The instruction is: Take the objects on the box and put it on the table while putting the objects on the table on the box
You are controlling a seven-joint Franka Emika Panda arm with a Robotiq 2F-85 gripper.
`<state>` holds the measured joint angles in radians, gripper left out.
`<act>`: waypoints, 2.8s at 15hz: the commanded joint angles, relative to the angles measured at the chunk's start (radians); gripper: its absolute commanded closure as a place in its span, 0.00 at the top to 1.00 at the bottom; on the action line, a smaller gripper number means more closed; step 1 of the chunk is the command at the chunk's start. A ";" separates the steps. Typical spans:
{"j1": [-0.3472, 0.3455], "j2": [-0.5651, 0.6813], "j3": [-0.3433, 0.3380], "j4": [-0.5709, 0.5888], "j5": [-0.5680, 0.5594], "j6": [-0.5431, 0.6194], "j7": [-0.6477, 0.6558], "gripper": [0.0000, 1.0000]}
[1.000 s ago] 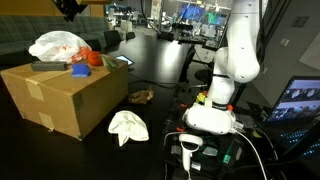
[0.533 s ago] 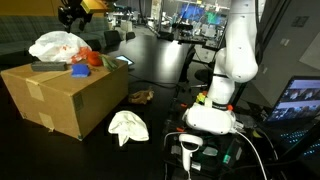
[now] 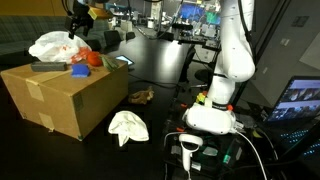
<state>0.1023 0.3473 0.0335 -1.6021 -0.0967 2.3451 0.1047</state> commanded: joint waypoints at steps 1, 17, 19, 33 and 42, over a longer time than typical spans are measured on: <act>-0.036 0.121 0.016 0.175 0.050 -0.065 -0.118 1.00; -0.054 0.523 0.014 0.707 0.042 -0.369 -0.251 1.00; -0.053 0.567 0.013 0.761 0.042 -0.409 -0.252 1.00; -0.060 0.670 0.016 0.925 0.037 -0.539 -0.269 0.38; -0.022 0.593 0.000 0.899 0.012 -0.509 -0.230 0.10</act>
<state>0.0615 0.9733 0.0393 -0.7030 -0.0721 1.8341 -0.1395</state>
